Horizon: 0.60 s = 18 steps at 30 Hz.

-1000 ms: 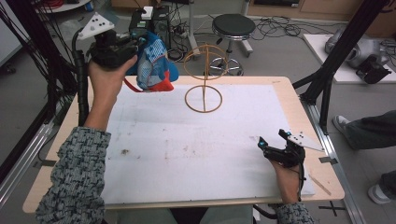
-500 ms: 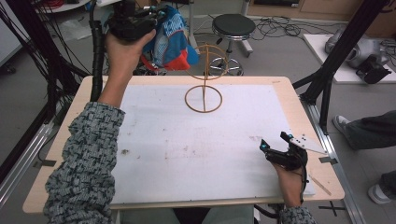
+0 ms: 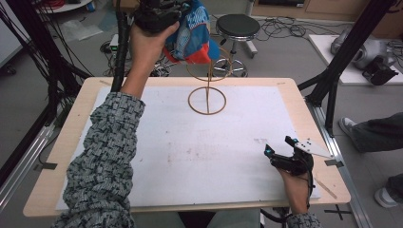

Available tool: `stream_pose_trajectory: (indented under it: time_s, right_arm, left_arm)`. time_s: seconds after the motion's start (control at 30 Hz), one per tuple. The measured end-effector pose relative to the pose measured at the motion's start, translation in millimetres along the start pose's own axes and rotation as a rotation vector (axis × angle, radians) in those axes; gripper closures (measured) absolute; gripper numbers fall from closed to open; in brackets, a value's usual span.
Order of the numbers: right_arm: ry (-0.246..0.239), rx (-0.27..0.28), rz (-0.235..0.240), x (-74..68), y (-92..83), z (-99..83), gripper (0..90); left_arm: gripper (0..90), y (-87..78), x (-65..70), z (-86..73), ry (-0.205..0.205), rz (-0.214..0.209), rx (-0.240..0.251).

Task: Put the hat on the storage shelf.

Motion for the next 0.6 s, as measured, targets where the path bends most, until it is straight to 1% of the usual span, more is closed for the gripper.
stream_pose_trajectory:
  time_s: [0.1, 0.17, 0.3, 0.43, 0.47, 0.53, 0.6]
  right_arm:
    - [0.000, -0.007, 0.001, 0.3, -1.2, -0.7, 8.1]
    - [-0.002, -0.001, -0.001, 1.1, -1.7, -0.8, 8.1]
    - [0.001, -0.007, 0.001, 1.6, -2.6, -1.5, 8.1]
    - [-0.003, -0.009, 0.002, 2.1, -2.6, -1.9, 8.1]
    - [-0.008, -0.009, 0.001, 2.4, -2.3, -2.0, 8.1]
    - [-0.005, -0.014, 0.005, 1.5, -1.8, -2.0, 8.1]
    - [-0.006, -0.013, 0.006, 1.4, -1.4, -1.9, 8.1]
  left_arm:
    - [87.6, 8.2, 0.0, -3.6, 0.009, -0.007, -0.010]
    - [87.7, 12.8, -1.0, -6.0, 0.008, -0.013, -0.011]
    - [87.6, 22.6, -4.6, -11.9, 0.001, -0.015, -0.015]
    - [87.6, 30.0, -8.1, -18.0, 0.011, -0.003, -0.032]
    - [87.6, 31.6, -8.9, -19.9, 0.008, 0.002, -0.037]
    - [87.6, 33.6, -10.4, -23.5, 0.006, -0.001, -0.043]
    - [87.6, 36.2, -11.9, -29.0, 0.010, -0.004, -0.062]
Point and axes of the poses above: each handheld gripper's, and its own axes: y roughly forward along the jaws, z roughly out of its top, x roughly to its right, the point moved 2 cm from there along y, roughly forward along the jaws, and after that the axes turned 7 degrees about -x, right-handed, at the moved point
